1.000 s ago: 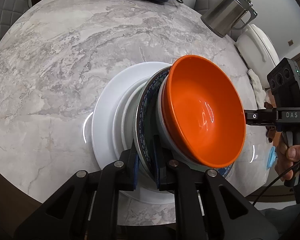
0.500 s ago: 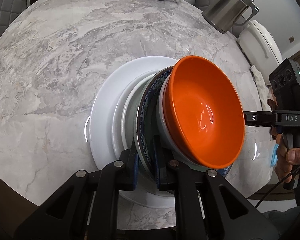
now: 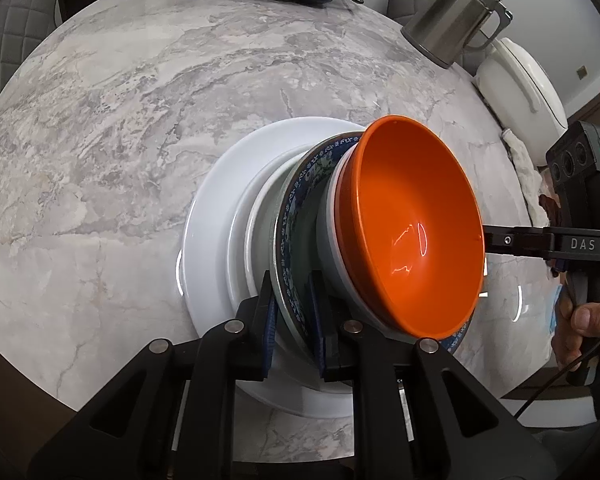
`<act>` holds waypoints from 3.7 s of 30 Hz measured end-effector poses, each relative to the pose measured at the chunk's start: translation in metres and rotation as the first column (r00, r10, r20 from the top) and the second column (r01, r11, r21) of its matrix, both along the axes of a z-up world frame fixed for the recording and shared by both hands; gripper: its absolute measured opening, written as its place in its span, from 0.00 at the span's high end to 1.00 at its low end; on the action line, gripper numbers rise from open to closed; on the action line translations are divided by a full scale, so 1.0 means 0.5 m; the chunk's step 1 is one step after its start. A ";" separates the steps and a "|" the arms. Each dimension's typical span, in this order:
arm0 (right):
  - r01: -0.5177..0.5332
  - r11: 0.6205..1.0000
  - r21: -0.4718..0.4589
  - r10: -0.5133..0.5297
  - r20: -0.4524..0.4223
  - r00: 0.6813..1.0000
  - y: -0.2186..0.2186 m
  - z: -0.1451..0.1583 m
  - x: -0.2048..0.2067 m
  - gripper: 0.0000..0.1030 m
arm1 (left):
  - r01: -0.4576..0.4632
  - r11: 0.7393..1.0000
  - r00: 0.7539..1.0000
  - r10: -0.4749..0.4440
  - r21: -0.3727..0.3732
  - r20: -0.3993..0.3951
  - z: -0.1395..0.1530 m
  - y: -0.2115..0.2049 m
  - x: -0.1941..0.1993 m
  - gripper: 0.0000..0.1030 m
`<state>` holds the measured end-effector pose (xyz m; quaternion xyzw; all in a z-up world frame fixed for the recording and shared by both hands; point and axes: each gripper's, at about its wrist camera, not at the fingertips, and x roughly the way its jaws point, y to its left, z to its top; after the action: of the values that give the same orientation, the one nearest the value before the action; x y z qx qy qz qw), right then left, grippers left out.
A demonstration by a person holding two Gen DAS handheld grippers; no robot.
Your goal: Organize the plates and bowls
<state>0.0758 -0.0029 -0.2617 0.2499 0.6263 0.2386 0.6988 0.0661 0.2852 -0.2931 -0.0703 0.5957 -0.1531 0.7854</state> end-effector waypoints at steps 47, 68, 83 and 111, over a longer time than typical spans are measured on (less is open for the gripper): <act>0.123 0.989 -0.082 -0.103 0.213 0.972 -0.025 0.184 -0.103 0.00 | -0.382 0.796 0.890 0.182 0.469 0.418 0.285 0.010 -0.108 0.15; 0.062 0.998 -0.030 -0.048 0.353 0.934 -0.066 0.299 -0.202 0.00 | -0.292 0.911 0.956 0.269 0.291 0.117 0.311 -0.141 -0.260 0.15; 0.151 0.966 -0.212 -0.063 0.376 0.925 0.027 0.380 -0.216 0.00 | -0.276 0.913 0.958 0.236 0.299 0.162 0.358 -0.067 -0.214 0.15; 0.280 0.859 -0.428 -0.144 0.323 0.935 0.021 0.381 -0.199 0.00 | -0.241 0.927 0.960 0.184 0.289 0.209 0.438 -0.095 -0.155 0.15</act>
<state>-0.0238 0.0074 -0.0710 0.1060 0.5283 0.0345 0.8417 -0.0113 0.2375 -0.0742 0.0042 0.5283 0.0233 0.8487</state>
